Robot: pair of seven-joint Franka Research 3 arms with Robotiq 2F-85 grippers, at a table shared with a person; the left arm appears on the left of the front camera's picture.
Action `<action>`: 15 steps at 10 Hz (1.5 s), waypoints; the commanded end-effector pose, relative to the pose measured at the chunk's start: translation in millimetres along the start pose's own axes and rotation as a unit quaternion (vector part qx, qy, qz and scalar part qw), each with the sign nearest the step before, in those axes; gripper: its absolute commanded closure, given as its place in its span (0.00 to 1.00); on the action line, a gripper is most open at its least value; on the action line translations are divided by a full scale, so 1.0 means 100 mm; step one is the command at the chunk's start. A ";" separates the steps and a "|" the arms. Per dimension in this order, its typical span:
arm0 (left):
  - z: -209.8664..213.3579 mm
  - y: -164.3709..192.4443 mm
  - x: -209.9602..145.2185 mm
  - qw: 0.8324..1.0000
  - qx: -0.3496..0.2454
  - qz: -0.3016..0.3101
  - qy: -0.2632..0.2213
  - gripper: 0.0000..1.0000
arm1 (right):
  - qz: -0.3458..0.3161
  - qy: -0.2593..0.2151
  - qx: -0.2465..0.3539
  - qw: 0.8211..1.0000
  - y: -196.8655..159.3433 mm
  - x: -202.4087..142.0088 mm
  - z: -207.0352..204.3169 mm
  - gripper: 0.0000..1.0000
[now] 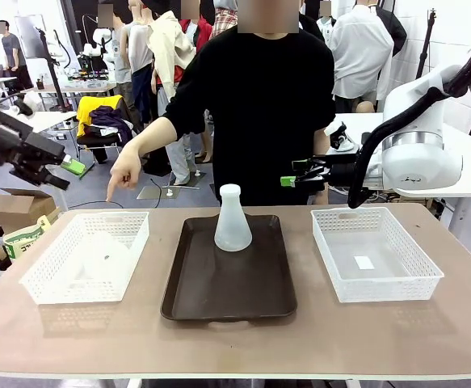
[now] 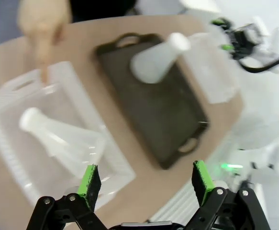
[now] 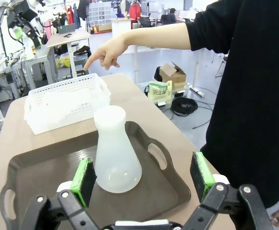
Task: Prepare the laboratory tools.
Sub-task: Pick up the Big flask that the person points to.
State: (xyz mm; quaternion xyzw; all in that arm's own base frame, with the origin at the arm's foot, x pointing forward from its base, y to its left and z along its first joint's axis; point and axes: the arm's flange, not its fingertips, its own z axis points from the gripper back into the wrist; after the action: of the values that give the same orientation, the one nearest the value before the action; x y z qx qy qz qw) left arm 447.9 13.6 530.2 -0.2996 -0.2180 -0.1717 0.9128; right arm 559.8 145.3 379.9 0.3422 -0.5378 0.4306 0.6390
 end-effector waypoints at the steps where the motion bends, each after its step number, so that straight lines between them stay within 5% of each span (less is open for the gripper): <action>1: -0.08 -0.12 0.04 0.990 0.089 0.054 0.093 0.00 | -0.004 0.004 0.000 1.000 0.00 0.01 0.01 0.00; 2: -0.06 -0.20 0.05 0.989 0.117 0.064 0.067 0.00 | -0.004 0.004 0.000 1.000 0.00 0.01 0.01 0.00; 4: -0.15 -0.24 0.13 0.964 0.208 0.115 0.120 0.00 | -0.004 0.004 0.000 1.000 0.00 0.01 0.01 0.00; 10: -1.14 0.09 0.33 0.920 0.268 0.234 0.166 0.00 | -0.004 0.004 0.000 1.000 0.00 0.01 0.01 0.00; 13: -1.50 0.29 0.45 0.862 0.316 0.376 0.126 0.00 | -0.004 0.004 0.000 1.000 0.00 0.01 0.01 0.00; 15: -1.61 0.42 0.45 0.832 0.361 0.411 0.089 0.00 | -0.004 0.004 0.000 1.000 0.00 0.01 0.01 0.00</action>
State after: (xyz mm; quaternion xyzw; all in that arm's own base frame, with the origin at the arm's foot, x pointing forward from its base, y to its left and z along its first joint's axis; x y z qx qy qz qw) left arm 547.0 -57.3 416.4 -0.0265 -0.0273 0.2556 0.9660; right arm 560.1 145.0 380.5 0.3418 -0.5383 0.4305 0.6388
